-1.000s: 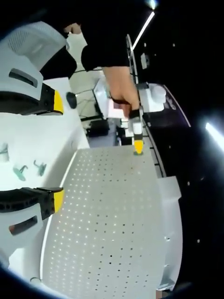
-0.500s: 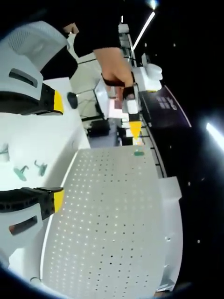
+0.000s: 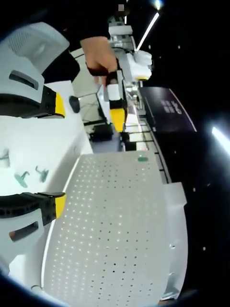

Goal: Insert the hook assembly into the mounting plate slot until the hook locks in place.

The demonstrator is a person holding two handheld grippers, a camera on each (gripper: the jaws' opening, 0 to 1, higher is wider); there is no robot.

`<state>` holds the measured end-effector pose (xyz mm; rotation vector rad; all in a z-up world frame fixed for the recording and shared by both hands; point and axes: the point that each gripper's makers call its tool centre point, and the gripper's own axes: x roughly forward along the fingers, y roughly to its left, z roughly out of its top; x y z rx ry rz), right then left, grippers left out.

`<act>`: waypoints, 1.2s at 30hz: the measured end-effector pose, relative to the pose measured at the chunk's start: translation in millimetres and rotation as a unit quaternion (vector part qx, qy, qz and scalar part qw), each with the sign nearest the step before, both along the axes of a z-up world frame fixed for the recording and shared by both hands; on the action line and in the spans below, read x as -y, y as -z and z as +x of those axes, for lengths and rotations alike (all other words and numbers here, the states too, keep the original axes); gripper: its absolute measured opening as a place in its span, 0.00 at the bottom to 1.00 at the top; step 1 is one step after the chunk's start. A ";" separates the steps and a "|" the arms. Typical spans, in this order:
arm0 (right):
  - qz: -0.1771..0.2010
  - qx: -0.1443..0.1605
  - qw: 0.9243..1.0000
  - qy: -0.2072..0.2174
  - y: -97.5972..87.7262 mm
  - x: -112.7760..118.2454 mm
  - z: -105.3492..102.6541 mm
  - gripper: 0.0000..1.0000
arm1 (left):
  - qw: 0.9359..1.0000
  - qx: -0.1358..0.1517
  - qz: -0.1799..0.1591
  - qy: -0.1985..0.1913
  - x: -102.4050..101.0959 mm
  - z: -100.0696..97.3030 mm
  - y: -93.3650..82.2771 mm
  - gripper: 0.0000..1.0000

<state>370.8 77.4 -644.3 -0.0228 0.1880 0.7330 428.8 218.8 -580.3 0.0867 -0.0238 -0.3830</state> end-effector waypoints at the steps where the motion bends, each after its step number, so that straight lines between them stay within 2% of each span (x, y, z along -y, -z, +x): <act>1: 0.000 0.000 1.000 0.000 0.3 -0.2 -0.1 0.63 | 1.000 -0.003 -0.002 0.001 0.1 -2.4 3.2 0.67; 10: -0.001 0.002 1.000 0.004 -3.1 2.8 1.2 0.62 | 1.000 -0.007 -0.007 0.011 7.7 -31.8 20.5 0.66; 14: -0.001 0.003 1.000 0.008 -3.5 5.5 2.5 0.62 | 1.000 -0.009 -0.008 0.021 12.6 -38.5 26.3 0.68; 23: -0.013 0.013 1.000 0.006 -10.3 10.9 5.9 0.59 | 0.999 -0.003 -0.007 0.036 19.6 -50.5 26.2 0.69; 30: -0.053 0.022 0.998 -0.033 -7.5 3.5 10.2 0.49 | 0.999 -0.002 -0.014 0.040 22.9 -58.2 30.0 0.69; 33: -0.086 0.019 0.994 -0.063 1.9 -1.5 15.1 0.44 | 0.999 -0.004 -0.014 0.043 25.5 -61.4 31.4 0.69; 36: -0.102 0.018 0.992 -0.072 8.0 -3.9 23.9 0.40 | 0.999 -0.002 -0.013 0.046 26.7 -66.0 30.5 0.69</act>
